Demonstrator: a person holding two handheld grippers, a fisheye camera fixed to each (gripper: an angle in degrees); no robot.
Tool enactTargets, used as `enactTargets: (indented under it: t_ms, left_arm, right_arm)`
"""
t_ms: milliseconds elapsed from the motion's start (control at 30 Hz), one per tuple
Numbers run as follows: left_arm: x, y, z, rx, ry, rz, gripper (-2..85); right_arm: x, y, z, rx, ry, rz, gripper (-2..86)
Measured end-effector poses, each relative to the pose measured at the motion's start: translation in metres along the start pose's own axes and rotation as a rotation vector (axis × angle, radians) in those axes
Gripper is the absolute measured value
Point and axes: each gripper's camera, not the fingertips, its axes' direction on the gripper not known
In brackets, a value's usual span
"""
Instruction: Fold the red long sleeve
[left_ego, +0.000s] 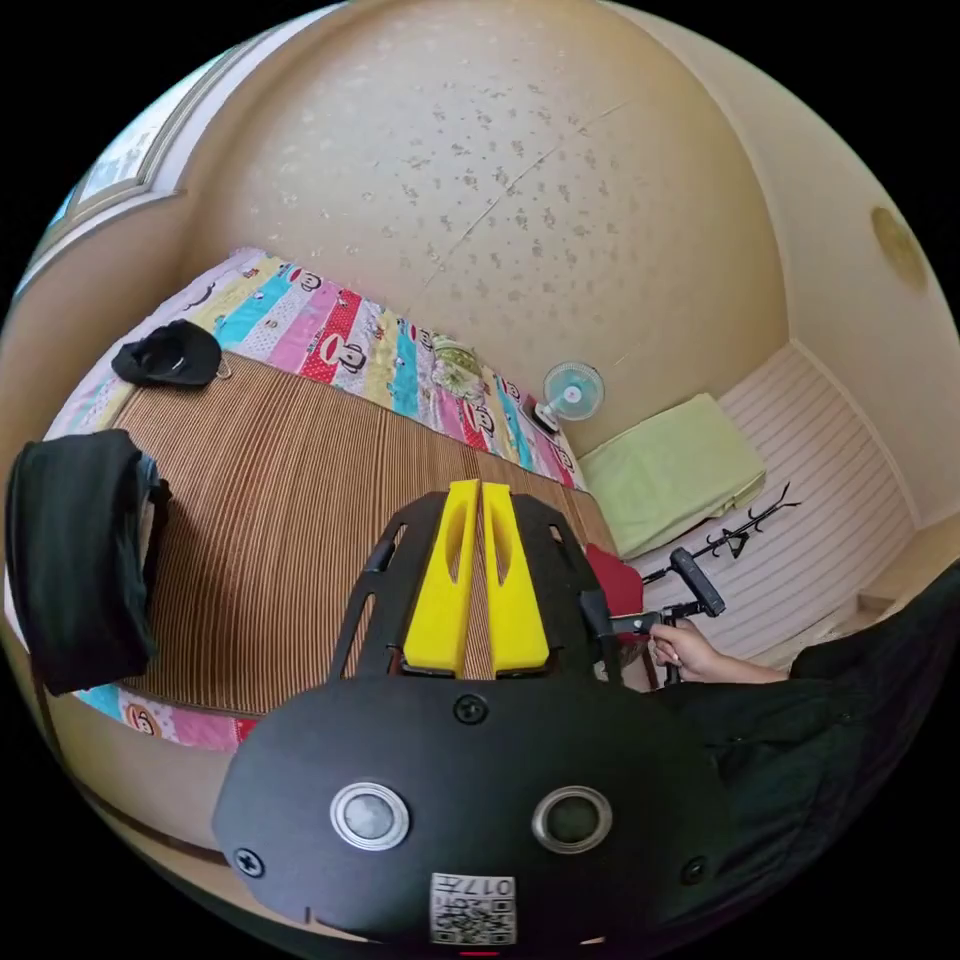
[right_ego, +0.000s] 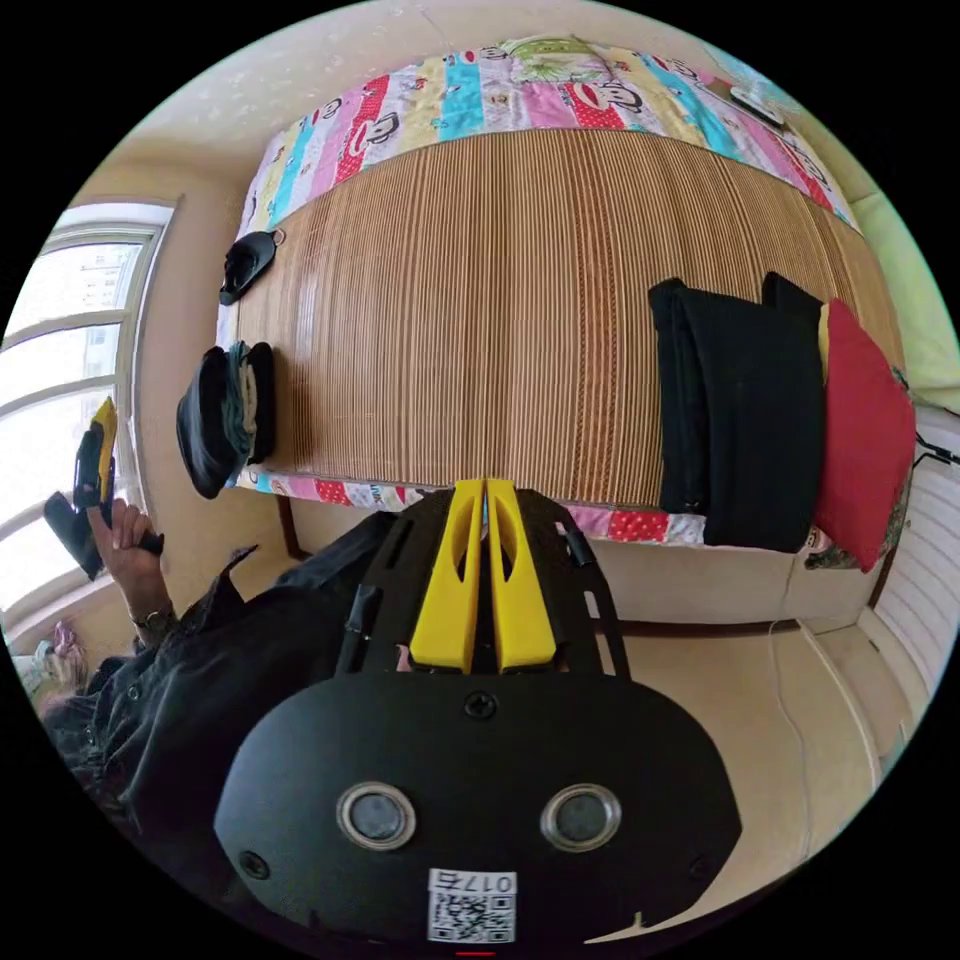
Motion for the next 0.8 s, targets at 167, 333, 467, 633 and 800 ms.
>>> enactTargets:
  t_ms: [167,333,467,633,800]
  left_arm:
    - [0.092,-0.019,0.054,0.003,0.028,0.129,-1.0]
    - [0.187,-0.036,0.108,-0.111,-0.069,0.310,-1.0]
    - [0.219,-0.040,0.139,-0.232,-0.205,0.398,-1.0]
    - [0.205,-0.048,0.163,-0.330,-0.220,0.302,-1.0]
    - [0.181,-0.065,0.161,-0.328,-0.214,0.184,-1.0]
  right_arm:
    - [0.086,0.005,-0.032,0.149,-0.043,-0.015,0.5]
    - [0.190,0.015,-0.042,0.197,0.059,0.062,0.5]
    - [0.251,0.020,-0.029,0.114,0.127,0.129,0.5]
    - [0.348,0.041,-0.021,0.101,0.080,0.362,0.9]
    - [0.438,0.094,-0.073,0.432,0.004,0.638,3.0]
